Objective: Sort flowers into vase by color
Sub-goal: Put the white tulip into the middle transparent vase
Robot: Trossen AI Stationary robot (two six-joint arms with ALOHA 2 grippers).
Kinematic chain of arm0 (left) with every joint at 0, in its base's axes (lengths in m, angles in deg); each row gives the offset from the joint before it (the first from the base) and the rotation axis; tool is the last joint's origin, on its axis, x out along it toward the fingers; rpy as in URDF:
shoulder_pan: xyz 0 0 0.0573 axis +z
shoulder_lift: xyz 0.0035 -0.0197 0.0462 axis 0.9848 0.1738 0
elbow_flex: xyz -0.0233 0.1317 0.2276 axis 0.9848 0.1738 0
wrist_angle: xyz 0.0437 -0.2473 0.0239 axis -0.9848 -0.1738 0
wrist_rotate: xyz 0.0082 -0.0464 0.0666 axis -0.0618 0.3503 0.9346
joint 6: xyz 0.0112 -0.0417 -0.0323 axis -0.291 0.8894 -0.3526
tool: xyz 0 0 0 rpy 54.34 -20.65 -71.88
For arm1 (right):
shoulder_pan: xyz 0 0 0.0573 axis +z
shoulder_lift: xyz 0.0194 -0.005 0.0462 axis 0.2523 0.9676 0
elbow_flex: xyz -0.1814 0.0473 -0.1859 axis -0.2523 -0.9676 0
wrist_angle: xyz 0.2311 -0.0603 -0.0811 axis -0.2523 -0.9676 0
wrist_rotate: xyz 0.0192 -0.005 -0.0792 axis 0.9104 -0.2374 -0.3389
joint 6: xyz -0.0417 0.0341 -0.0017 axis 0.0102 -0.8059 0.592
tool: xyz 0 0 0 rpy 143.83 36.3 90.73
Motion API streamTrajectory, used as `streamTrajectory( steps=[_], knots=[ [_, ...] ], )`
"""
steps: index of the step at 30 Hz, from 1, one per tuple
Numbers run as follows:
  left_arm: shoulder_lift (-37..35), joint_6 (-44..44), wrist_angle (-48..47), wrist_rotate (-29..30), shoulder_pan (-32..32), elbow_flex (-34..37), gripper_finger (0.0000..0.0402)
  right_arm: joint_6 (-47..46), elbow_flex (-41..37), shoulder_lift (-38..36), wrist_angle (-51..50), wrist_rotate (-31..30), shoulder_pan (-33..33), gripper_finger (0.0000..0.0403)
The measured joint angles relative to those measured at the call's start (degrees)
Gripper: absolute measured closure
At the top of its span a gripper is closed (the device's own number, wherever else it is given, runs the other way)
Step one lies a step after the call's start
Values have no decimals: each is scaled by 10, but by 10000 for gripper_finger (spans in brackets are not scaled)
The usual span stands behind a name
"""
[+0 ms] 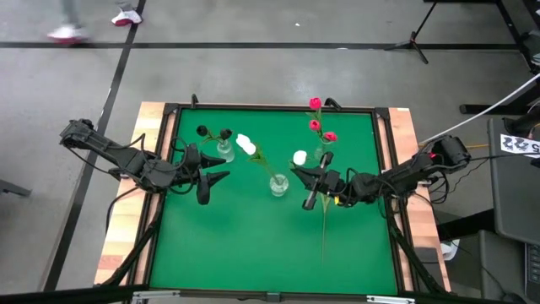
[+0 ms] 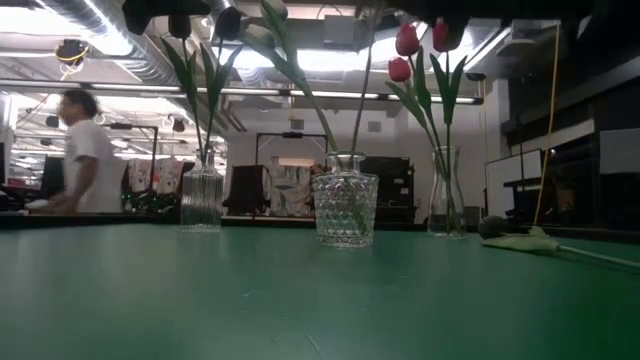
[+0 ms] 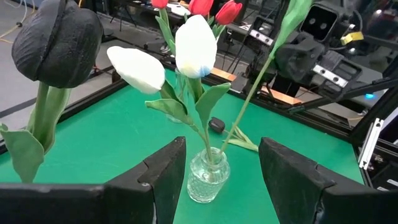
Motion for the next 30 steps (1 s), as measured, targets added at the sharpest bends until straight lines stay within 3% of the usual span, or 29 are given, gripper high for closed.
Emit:
streamTrajectory(
  steps=[5, 21, 30],
  knots=[
    [0, 0, 0, 0, 0, 0, 202, -30, 0, 13, 1, 26, -24, 403],
    [0, 8, 0, 0, 0, 0, 202, -67, 0, 26, -71, 21, -24, 366],
    [0, 8, 0, 0, 0, 0, 202, -135, 0, 26, -168, 9, -24, 301]
  ],
)
